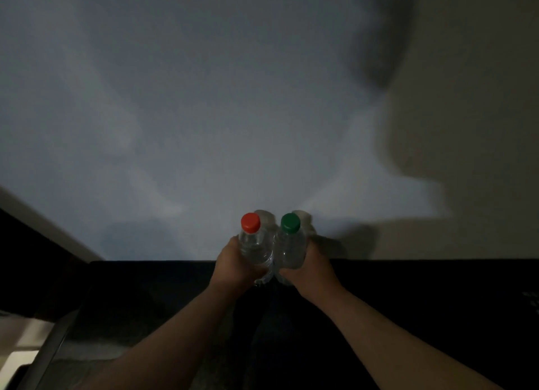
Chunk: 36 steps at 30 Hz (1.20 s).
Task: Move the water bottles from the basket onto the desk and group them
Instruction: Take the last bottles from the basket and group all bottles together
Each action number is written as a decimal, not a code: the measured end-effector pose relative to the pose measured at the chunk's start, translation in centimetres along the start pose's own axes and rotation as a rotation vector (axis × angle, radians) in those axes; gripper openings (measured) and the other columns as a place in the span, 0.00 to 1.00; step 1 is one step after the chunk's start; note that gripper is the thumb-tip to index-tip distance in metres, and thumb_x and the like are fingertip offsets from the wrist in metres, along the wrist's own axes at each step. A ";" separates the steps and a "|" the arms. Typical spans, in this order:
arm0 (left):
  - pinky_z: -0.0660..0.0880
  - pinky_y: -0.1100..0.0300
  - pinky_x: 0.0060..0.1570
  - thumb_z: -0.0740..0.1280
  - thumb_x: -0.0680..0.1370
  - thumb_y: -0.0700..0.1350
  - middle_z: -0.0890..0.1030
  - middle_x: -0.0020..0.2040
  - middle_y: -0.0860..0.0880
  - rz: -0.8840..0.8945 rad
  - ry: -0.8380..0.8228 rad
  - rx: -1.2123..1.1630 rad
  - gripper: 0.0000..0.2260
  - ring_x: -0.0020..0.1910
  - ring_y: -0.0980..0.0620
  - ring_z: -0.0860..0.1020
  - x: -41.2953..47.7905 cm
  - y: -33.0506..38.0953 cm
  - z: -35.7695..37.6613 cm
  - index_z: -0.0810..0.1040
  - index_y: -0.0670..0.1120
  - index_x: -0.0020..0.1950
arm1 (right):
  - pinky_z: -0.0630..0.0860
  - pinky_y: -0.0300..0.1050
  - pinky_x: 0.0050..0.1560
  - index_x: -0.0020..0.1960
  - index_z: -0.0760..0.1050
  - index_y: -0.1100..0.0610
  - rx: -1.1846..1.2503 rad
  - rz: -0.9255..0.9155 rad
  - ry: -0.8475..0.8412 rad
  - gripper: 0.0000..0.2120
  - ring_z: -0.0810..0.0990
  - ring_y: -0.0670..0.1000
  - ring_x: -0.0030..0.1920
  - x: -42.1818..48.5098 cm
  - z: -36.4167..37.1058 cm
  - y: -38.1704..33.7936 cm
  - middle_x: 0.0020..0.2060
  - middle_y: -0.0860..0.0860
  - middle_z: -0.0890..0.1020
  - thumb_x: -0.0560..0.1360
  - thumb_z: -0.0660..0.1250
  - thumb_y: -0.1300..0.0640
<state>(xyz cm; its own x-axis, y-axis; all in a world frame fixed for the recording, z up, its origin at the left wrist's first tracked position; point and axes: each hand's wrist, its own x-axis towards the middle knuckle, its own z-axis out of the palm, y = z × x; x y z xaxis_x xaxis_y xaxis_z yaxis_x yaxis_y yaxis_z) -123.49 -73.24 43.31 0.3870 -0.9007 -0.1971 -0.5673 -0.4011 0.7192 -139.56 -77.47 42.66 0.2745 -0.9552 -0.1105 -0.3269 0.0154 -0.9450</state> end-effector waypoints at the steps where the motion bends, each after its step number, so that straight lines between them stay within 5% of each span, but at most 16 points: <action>1: 0.76 0.66 0.37 0.76 0.67 0.49 0.81 0.41 0.52 -0.007 -0.006 0.003 0.13 0.39 0.58 0.81 0.0 0.0 -0.1 0.75 0.52 0.47 | 0.79 0.35 0.44 0.57 0.74 0.53 0.001 0.012 -0.003 0.24 0.84 0.42 0.45 0.3 0.1 0.2 0.45 0.49 0.85 0.63 0.77 0.62; 6: 0.76 0.67 0.39 0.76 0.68 0.45 0.80 0.41 0.52 -0.016 -0.003 -0.024 0.12 0.39 0.59 0.79 -0.1 0.5 -0.2 0.75 0.52 0.46 | 0.81 0.42 0.49 0.61 0.72 0.59 0.046 0.022 -0.028 0.30 0.84 0.47 0.49 1.1 0.5 1.5 0.49 0.50 0.84 0.60 0.75 0.62; 9: 0.72 0.70 0.36 0.76 0.68 0.44 0.80 0.40 0.53 -0.032 -0.005 -0.052 0.13 0.39 0.61 0.78 -0.4 1.0 -0.4 0.74 0.53 0.45 | 0.78 0.34 0.50 0.64 0.72 0.55 -0.024 0.091 -0.053 0.34 0.82 0.41 0.50 0.4 0.7 0.9 0.50 0.46 0.84 0.59 0.75 0.55; 14: 0.81 0.58 0.45 0.73 0.72 0.49 0.82 0.46 0.47 -0.372 -0.262 0.004 0.11 0.44 0.52 0.81 -1.6 2.6 -1.7 0.76 0.45 0.48 | 0.81 0.50 0.50 0.48 0.78 0.52 -0.143 0.184 -0.063 0.10 0.82 0.49 0.45 -1.4 -0.1 -1.9 0.43 0.50 0.84 0.66 0.72 0.56; 17: 0.77 0.61 0.36 0.66 0.77 0.48 0.81 0.48 0.44 -0.537 -0.524 -0.032 0.09 0.47 0.48 0.81 -4.5 4.4 -3.9 0.76 0.43 0.47 | 0.79 0.48 0.50 0.48 0.78 0.56 -0.214 0.274 -0.169 0.06 0.82 0.52 0.45 -4.5 -1.6 -4.0 0.41 0.52 0.82 0.73 0.69 0.55; 20: 0.73 0.62 0.35 0.67 0.76 0.48 0.82 0.47 0.43 -0.344 -0.472 -0.043 0.09 0.45 0.49 0.80 -7.0 5.2 -6.2 0.80 0.44 0.50 | 0.75 0.42 0.49 0.56 0.76 0.57 -0.302 0.309 -0.194 0.12 0.78 0.47 0.43 -8.8 -2.9 -4.6 0.41 0.47 0.79 0.75 0.68 0.55; 23: 0.73 0.62 0.38 0.66 0.76 0.51 0.82 0.46 0.48 -0.131 -0.486 -0.065 0.06 0.43 0.53 0.80 -11.3 6.7 -8.9 0.79 0.51 0.49 | 0.73 0.35 0.48 0.61 0.75 0.53 -0.299 0.316 -0.181 0.14 0.76 0.42 0.48 -13.5 -4.0 -5.1 0.53 0.47 0.79 0.76 0.68 0.54; 27: 0.77 0.56 0.54 0.68 0.76 0.50 0.83 0.48 0.53 0.023 -0.353 -0.175 0.07 0.48 0.56 0.81 -19.1 7.7 -12.1 0.80 0.53 0.52 | 0.73 0.34 0.50 0.59 0.75 0.45 -0.280 0.267 -0.226 0.12 0.77 0.39 0.51 -19.7 -6.0 -7.0 0.52 0.42 0.79 0.76 0.67 0.53; 32: 0.75 0.64 0.46 0.70 0.76 0.44 0.83 0.47 0.50 0.059 -0.193 -0.352 0.06 0.47 0.56 0.82 -28.9 6.1 -13.4 0.80 0.53 0.51 | 0.77 0.39 0.58 0.59 0.77 0.49 -0.280 0.122 -0.254 0.11 0.79 0.39 0.53 -26.6 -8.8 -8.1 0.51 0.42 0.80 0.77 0.67 0.56; 36: 0.77 0.63 0.46 0.70 0.75 0.40 0.84 0.45 0.48 0.023 -0.052 -0.337 0.06 0.46 0.57 0.82 -34.3 4.0 -11.9 0.81 0.50 0.50 | 0.76 0.37 0.57 0.53 0.76 0.41 -0.291 0.138 -0.298 0.10 0.79 0.39 0.53 -30.5 -10.3 -7.1 0.50 0.41 0.80 0.77 0.67 0.56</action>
<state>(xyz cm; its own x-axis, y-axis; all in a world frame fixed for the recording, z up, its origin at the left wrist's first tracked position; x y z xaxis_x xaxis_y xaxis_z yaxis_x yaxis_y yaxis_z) -130.39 -41.98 60.90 0.3344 -0.9197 -0.2057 -0.2999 -0.3108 0.9019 -154.92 -51.45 55.92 0.4449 -0.8226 -0.3541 -0.6086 0.0124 -0.7934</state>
